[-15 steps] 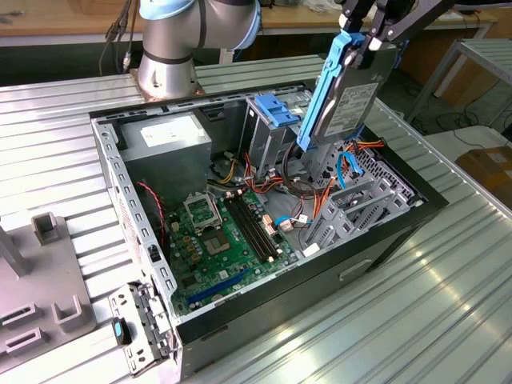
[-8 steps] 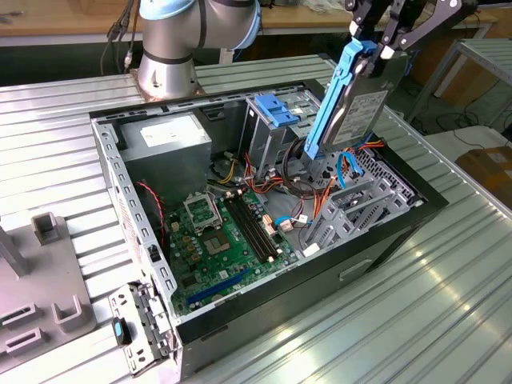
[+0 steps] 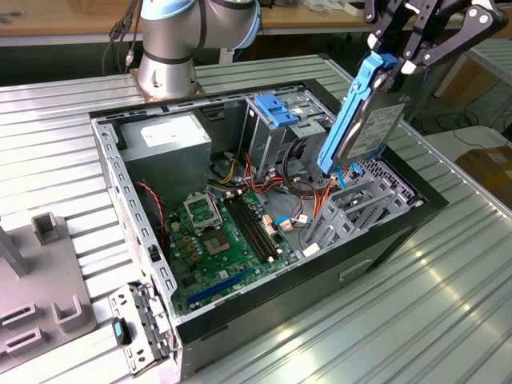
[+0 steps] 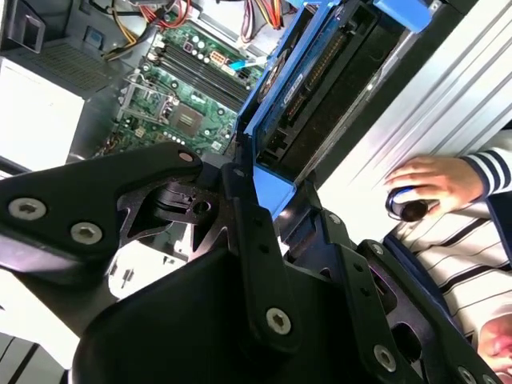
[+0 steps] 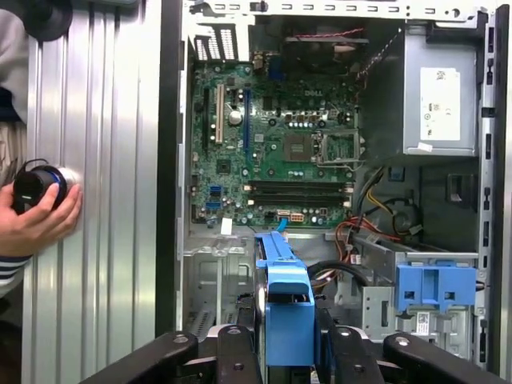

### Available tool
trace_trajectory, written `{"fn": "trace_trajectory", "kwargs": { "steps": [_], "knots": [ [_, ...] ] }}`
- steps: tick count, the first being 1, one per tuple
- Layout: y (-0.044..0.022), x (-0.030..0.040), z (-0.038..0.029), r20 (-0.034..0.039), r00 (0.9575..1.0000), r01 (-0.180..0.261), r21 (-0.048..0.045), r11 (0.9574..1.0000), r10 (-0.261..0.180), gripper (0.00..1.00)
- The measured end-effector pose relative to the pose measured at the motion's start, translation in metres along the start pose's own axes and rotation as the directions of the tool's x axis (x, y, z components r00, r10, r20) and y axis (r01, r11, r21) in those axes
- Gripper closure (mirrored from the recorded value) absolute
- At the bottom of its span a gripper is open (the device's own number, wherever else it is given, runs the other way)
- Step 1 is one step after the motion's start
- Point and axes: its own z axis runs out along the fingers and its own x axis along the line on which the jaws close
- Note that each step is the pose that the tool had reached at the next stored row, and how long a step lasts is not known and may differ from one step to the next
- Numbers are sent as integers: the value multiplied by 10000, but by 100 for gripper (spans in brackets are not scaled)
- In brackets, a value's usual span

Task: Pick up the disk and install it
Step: 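Pick up the disk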

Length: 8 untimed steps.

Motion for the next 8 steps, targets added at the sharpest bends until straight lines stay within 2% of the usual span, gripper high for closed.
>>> {"fn": "trace_trajectory", "kwargs": {
  "steps": [3,6,8],
  "knots": [
    [-3,74,2,3,10000,-12,0,10000,12,64],
    [-9,201,2,4,10000,-34,-1,10000,34,64],
    [-10,235,2,3,10000,-41,-1,10000,41,64]
  ]
}}
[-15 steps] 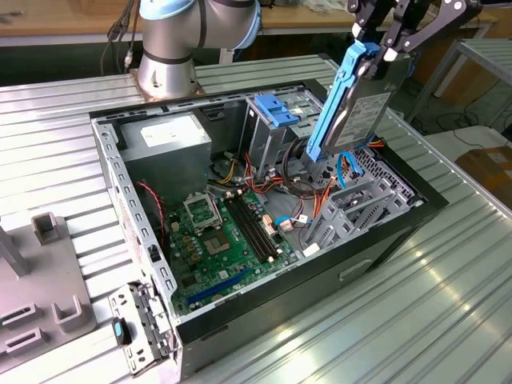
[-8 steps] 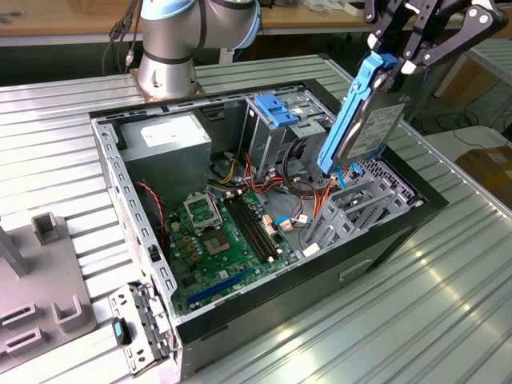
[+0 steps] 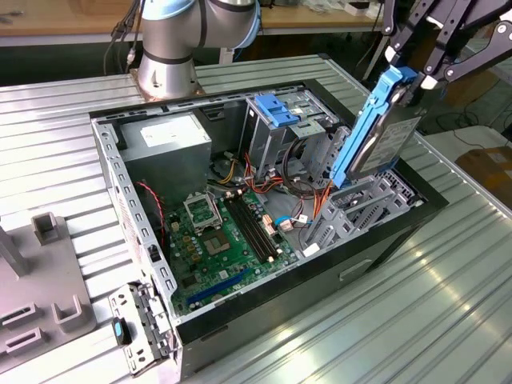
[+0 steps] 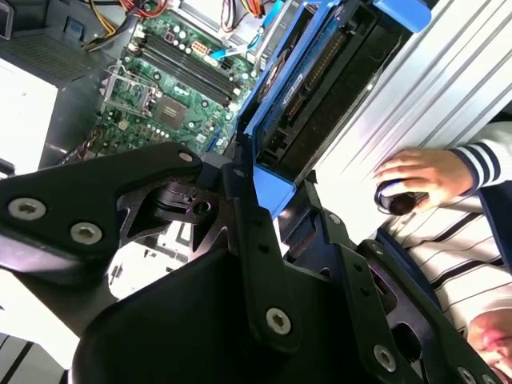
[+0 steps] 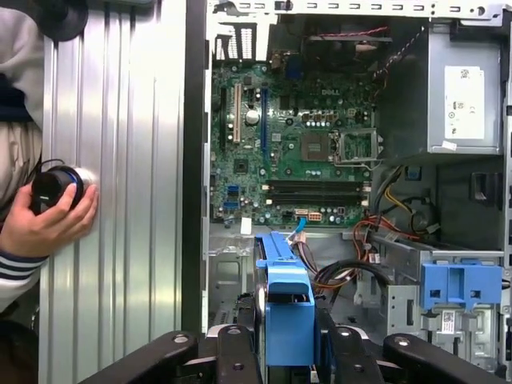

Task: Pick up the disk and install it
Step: 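Pick up the disk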

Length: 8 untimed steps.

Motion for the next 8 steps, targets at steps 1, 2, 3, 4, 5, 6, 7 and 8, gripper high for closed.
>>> {"fn": "trace_trajectory", "kwargs": {
  "steps": [1,2,3,4,5,6,7,8],
  "knots": [
    [-21,1,0,0,10000,4,0,10000,-4,64],
    [-73,3,0,-1,10000,2,0,10000,-2,64],
    [-128,4,0,0,10000,2,1,10000,-2,64],
    [-156,5,0,1,10000,2,0,10000,-2,64],
    [-178,5,1,2,10000,3,1,10000,-3,64],
    [-203,5,3,0,10000,2,0,10000,-2,64],
    [-218,7,8,0,10000,2,0,10000,-2,64],
    [-227,9,14,0,10000,3,0,10000,-3,64]
  ]
}}
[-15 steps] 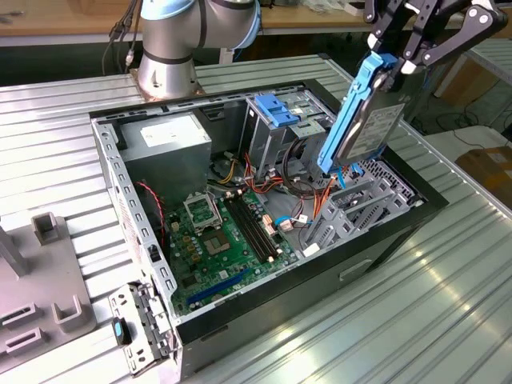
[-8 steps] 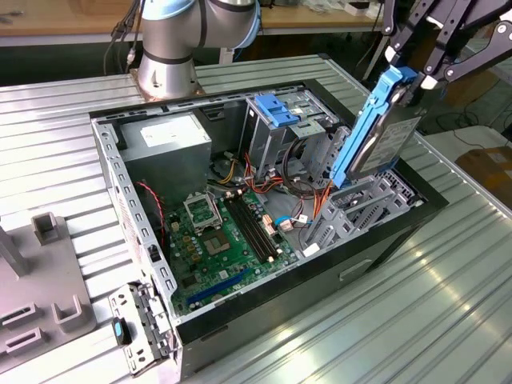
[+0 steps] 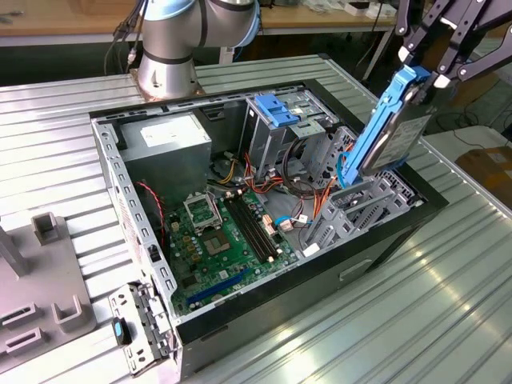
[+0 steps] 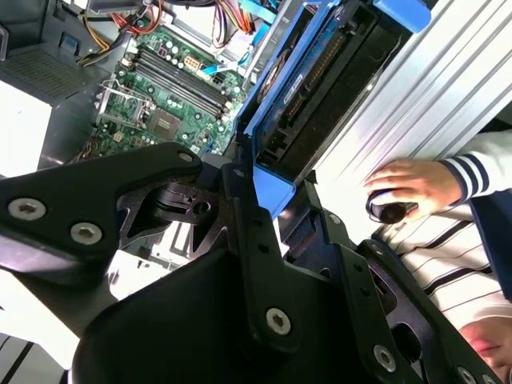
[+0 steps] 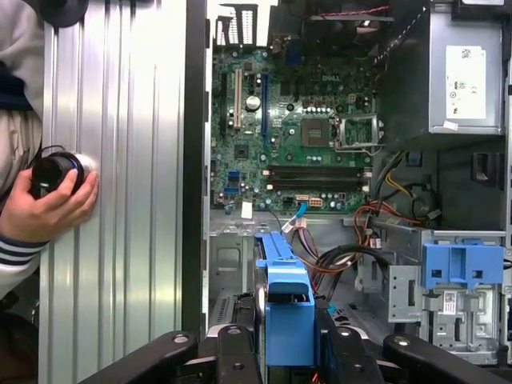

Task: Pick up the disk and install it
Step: 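Pick up the disk, then insert the disk into the insertion slot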

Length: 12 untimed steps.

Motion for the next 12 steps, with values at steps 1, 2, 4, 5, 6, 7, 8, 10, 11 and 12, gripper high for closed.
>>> {"fn": "trace_trajectory", "kwargs": {
  "steps": [1,2,4,5,6,7,8,10,11,12],
  "knots": [
    [-11,4,10,0,10000,-1,0,10000,1,64],
    [-16,6,17,0,10000,-1,0,10000,1,64],
    [-23,9,32,-2,10000,-2,0,10000,2,64],
    [-23,9,33,-2,10000,-2,0,10000,2,64],
    [-23,9,34,-2,10000,-1,-1,10000,1,64],
    [-24,9,34,-2,10000,-1,0,10000,1,64],
    [-24,9,35,-1,10000,-1,0,10000,1,64],
    [-25,9,43,2,10000,-1,0,10000,1,64],
    [-33,9,55,1,10000,1,0,10000,-1,64],
    [-39,9,65,2,10000,0,0,10000,0,64]
  ]
}}
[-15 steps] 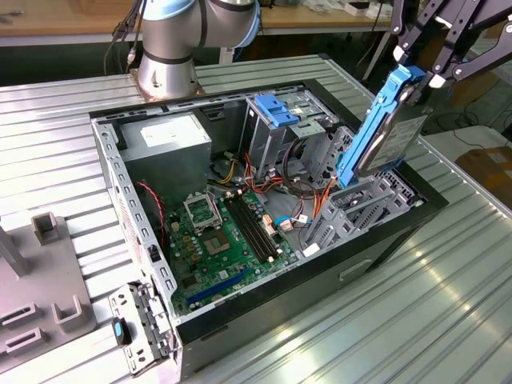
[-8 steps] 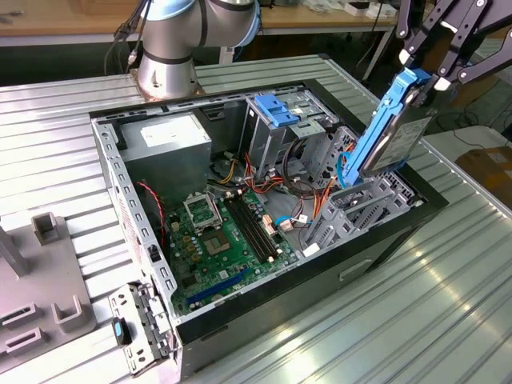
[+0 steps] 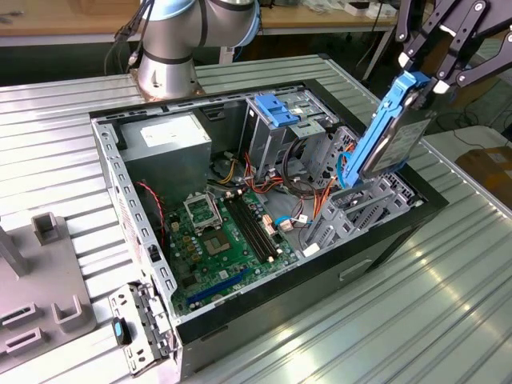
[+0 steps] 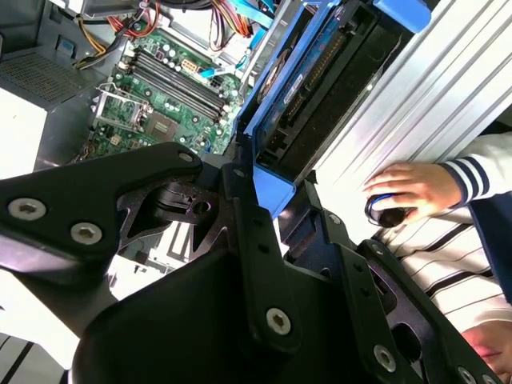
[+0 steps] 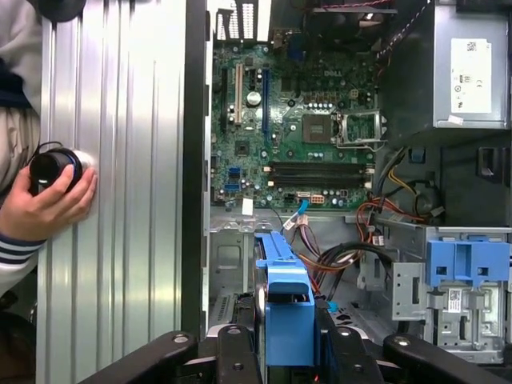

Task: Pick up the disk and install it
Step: 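Insert the disk into the insertion slot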

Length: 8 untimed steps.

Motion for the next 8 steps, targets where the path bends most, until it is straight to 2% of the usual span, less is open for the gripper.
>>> {"fn": "trace_trajectory", "kwargs": {
  "steps": [3,6,8],
  "knots": [
    [-16,1,42,4,10000,0,0,10000,0,64],
    [-20,0,108,8,10000,-1,0,10000,1,64],
    [-32,0,175,8,10000,-13,0,10000,13,64]
  ]
}}
